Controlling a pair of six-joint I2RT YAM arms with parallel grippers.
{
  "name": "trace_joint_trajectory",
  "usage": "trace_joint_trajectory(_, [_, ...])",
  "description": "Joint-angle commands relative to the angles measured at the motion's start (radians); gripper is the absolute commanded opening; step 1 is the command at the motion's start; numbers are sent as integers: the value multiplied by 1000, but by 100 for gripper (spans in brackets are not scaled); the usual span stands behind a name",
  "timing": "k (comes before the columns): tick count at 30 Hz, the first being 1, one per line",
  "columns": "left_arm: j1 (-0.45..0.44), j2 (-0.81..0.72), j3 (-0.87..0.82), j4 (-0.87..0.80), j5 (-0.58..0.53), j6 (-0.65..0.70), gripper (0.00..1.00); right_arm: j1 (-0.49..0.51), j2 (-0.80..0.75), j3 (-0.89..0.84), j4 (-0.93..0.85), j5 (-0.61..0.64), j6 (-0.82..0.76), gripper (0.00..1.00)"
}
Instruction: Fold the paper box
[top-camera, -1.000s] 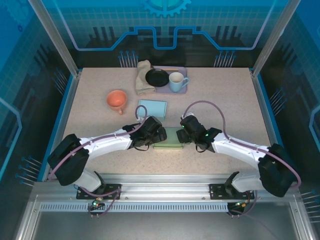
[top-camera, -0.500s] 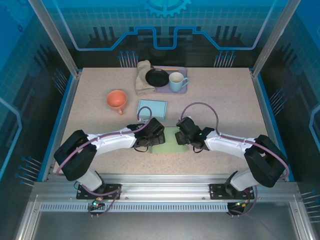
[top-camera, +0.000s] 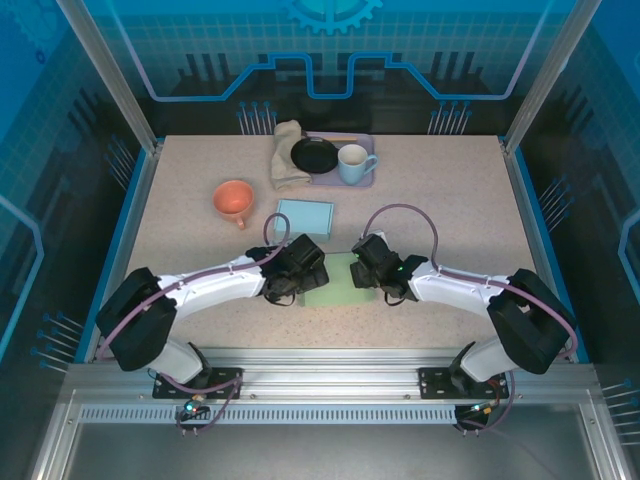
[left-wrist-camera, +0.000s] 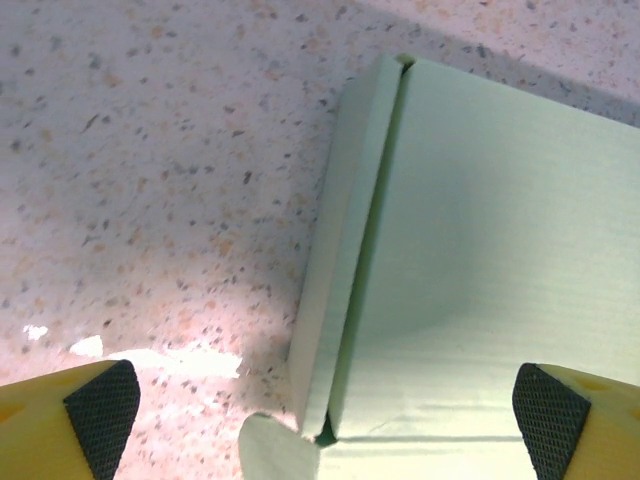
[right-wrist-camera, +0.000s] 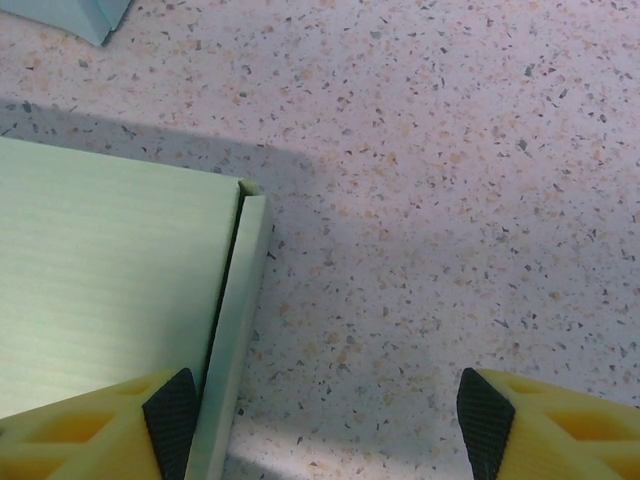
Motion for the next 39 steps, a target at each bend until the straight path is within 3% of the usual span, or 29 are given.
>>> trace_joint_trajectory(1, [-15, -47, 15, -73, 25, -113, 99, 10, 3, -28, 6, 36, 37, 72])
trace_joint_trajectory(15, [-40, -65, -54, 63, 25, -341, 99, 30, 64, -30, 49, 7, 53, 71])
trace_joint_trajectory(32, [-72, 49, -16, 81, 32, -369, 98, 49, 63, -45, 56, 25, 37, 71])
trace_joint_trajectory(39, [-75, 57, -10, 87, 36, -370, 87, 52, 70, -51, 67, 22, 37, 71])
